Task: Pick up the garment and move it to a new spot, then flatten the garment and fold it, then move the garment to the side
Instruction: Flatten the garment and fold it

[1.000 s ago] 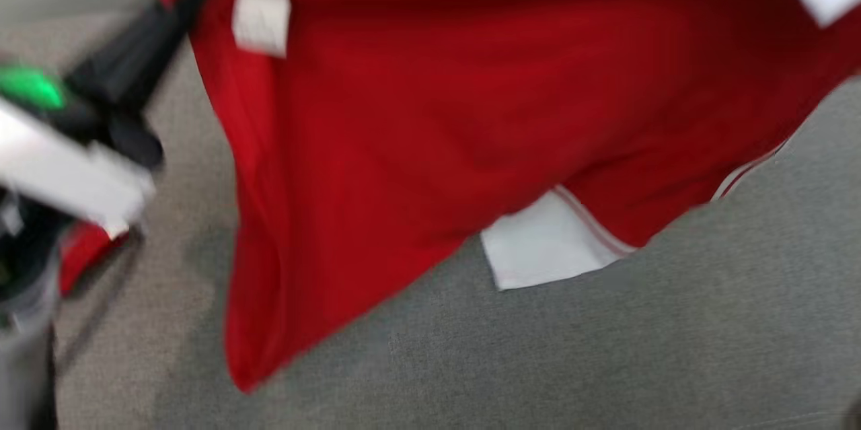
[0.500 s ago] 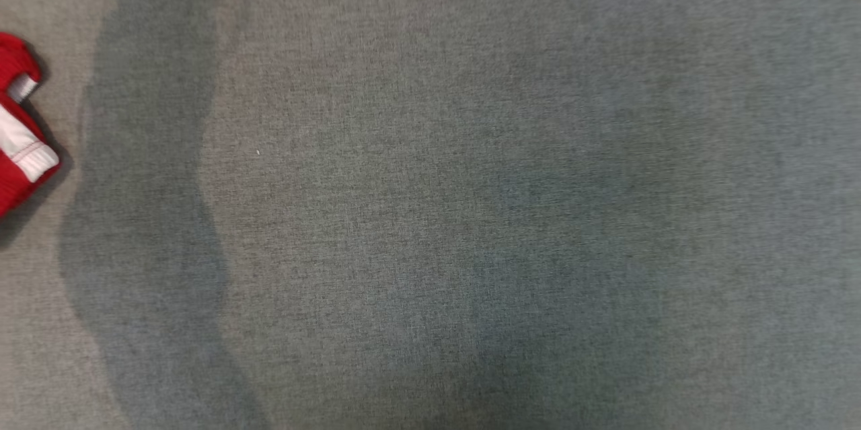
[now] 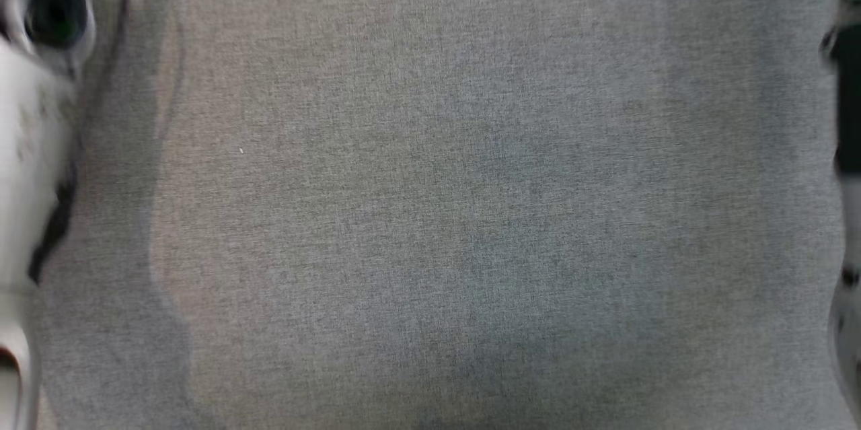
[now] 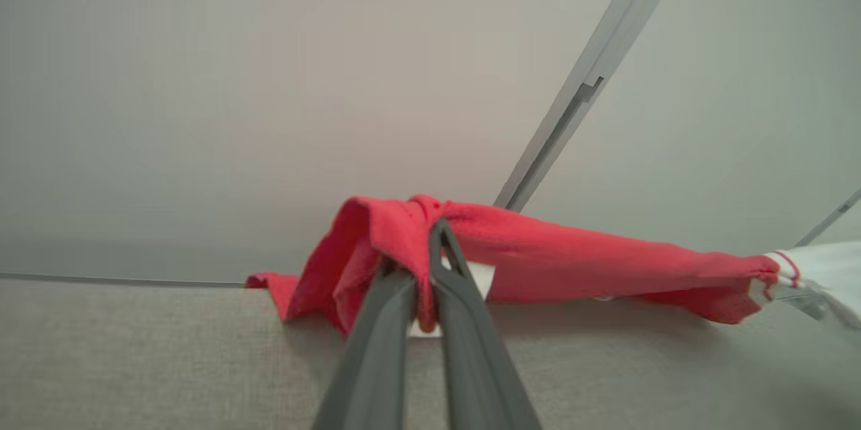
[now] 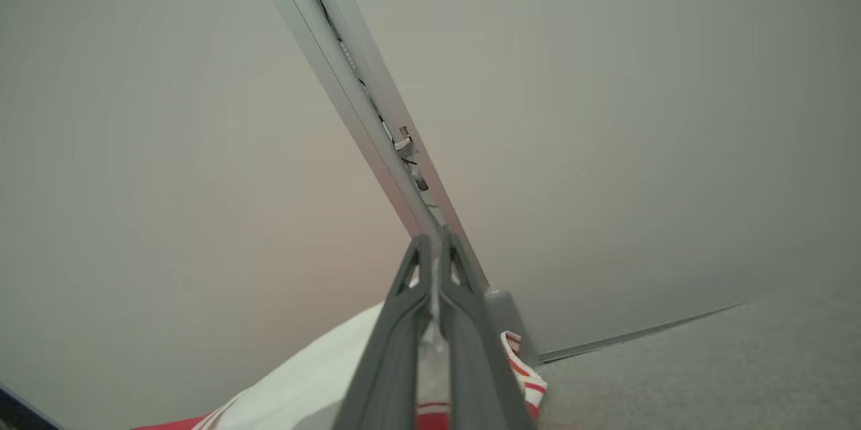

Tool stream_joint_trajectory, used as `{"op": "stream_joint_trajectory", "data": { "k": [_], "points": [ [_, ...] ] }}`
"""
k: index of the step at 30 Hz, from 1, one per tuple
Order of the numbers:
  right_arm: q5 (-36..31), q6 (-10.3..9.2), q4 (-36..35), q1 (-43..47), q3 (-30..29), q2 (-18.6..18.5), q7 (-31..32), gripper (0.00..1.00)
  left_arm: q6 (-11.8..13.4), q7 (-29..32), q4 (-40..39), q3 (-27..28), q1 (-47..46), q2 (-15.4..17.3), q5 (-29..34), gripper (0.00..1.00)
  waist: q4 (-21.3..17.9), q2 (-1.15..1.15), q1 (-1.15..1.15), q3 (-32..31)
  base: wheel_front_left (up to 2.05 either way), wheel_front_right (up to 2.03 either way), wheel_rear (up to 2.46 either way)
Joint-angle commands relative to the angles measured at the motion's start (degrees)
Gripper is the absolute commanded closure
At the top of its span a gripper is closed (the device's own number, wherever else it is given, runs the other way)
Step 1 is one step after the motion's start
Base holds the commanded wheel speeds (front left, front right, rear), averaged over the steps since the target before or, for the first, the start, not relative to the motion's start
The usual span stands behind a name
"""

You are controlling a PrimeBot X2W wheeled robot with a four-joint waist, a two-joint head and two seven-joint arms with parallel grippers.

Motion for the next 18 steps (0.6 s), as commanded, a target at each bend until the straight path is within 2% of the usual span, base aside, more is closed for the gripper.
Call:
{"op": "stream_joint_trajectory", "data": {
  "k": [1,5,10,14,18],
  "points": [
    [1.7,0.03,-1.5,3.0,0.6,-1.6,-1.1,1.0,-0.1,-1.1,-1.2,-0.2,2.3,0.6,-1.9,1.0,0.1,0.0,-0.01,-1.6,0.0,0.0,0.0],
    [7.2,0.03,-7.9,15.3,3.5,-5.4,-2.2,1.0,-0.1,-2.6,-6.6,-3.5,12.7,2.7,-6.0,1.0,0.5,0.0,-0.01,-5.7,0.0,0.0,0.0],
    [12.7,0.02,-14.8,34.2,3.8,-9.3,-2.3,1.0,0.1,-4.4,-13.2,-7.4,28.8,5.3,-6.6,1.0,0.1,0.0,-0.01,-15.7,0.0,0.0,0.0],
    [14.0,0.02,-19.6,49.6,4.1,-11.3,0.3,1.0,4.1,-5.0,-21.2,-8.8,44.3,6.7,-7.1,1.0,-0.8,0.0,-0.01,-22.3,0.0,0.0,0.0],
    [14.6,0.02,-25.0,63.4,3.8,-11.5,2.6,1.0,10.0,-5.0,-32.2,-10.4,60.1,7.5,-9.6,1.0,-1.7,0.0,-0.01,-26.3,0.0,0.0,0.0]
  ]
}}
